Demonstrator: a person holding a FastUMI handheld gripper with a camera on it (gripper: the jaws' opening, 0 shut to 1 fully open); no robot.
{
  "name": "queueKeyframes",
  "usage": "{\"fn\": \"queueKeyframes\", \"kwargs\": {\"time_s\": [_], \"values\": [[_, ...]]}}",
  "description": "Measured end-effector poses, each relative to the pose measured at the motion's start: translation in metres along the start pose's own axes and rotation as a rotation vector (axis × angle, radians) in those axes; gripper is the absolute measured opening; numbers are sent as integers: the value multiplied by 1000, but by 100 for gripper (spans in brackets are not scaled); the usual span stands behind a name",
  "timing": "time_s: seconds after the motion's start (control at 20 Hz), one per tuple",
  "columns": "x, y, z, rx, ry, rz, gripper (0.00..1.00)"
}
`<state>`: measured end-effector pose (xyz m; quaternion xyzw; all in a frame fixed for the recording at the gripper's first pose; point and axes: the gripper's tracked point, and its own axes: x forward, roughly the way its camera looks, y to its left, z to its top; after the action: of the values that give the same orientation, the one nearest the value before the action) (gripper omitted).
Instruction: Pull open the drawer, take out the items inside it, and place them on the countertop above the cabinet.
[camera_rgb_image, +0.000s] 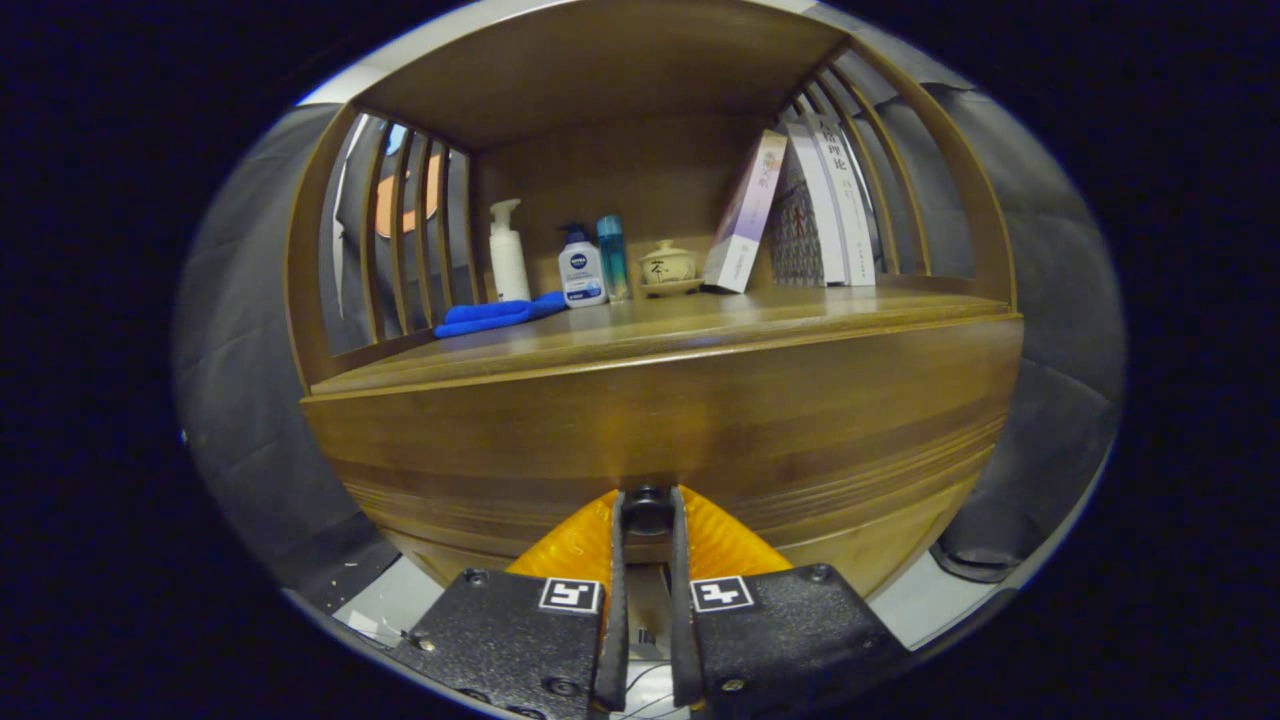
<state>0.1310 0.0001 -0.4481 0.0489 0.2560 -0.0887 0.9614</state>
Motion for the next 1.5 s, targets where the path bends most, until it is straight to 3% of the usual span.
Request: {"fn": "queueKeyframes", "kwargs": {"time_s": [1.05,1.5], "values": [[-124,-5,-45,-22,57,40,20],[-169,-6,-66,-133,76,80,20]]}}
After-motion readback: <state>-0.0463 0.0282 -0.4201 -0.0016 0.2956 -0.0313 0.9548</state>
